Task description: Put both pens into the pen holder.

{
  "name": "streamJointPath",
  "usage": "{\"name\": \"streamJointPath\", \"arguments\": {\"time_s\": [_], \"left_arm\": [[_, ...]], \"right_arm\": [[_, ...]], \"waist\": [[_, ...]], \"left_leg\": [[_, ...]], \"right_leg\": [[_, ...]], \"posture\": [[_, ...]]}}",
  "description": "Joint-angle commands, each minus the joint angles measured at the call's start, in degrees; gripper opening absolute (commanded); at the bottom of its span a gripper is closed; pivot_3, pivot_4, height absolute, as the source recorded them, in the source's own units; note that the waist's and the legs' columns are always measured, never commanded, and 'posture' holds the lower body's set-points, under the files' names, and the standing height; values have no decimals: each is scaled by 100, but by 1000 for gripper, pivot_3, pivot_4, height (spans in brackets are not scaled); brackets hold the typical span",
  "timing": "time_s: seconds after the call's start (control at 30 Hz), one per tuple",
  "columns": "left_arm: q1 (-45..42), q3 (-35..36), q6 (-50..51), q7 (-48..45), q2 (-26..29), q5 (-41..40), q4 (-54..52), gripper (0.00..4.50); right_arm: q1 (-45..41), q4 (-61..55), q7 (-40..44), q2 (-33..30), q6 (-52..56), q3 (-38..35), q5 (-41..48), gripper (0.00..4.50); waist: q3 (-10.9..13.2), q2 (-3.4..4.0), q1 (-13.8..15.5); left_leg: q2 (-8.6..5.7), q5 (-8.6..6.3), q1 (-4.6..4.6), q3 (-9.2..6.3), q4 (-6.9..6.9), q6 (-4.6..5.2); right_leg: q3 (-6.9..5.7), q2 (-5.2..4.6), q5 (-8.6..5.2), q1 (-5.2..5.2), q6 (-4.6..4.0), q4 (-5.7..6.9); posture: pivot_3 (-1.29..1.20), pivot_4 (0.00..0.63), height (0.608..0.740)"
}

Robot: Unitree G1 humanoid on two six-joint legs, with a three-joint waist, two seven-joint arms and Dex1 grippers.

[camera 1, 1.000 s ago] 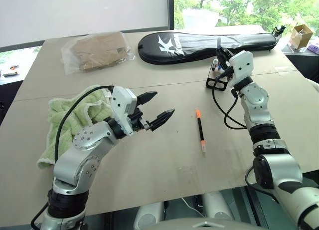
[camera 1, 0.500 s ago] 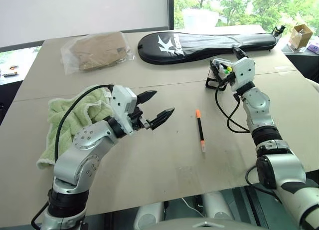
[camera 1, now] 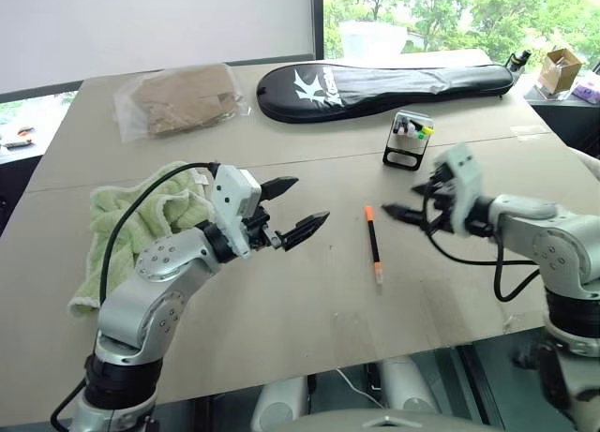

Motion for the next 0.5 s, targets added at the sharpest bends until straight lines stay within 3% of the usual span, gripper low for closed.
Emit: {"name": "streamJointPath", "arguments": {"time_s": [0.03,0.23,0.5], "left_arm": [[36,82,-38,-222,141,-59,-44,4500],[469,382,-19,-761,588,-284,-128,4500],[667,385,-2,-655,550,-273,-285,4500]], "right_arm": [[-170,228,-706,235,465,37,49,4471],[-427,938,-1715,996,465,171,-291,4471],[-709,1565,-2237,1598,464,206,-847,4471]], "waist": [[-1,-2,13],[-1,-3,-26],[-19,-23,-61]], "left_leg": [[-1,0,-1,1,1,0],[-7,-2,-17,17,3,4],[-3,-2,5,9,1,4]], "right_leg": [[0,0,-1,1,1,-3],[13,-14,15,-11,26,-11],[4,-8,-3,5,10,-7]], "posture": [[0,150,740],[0,150,740],[0,150,740]]}}
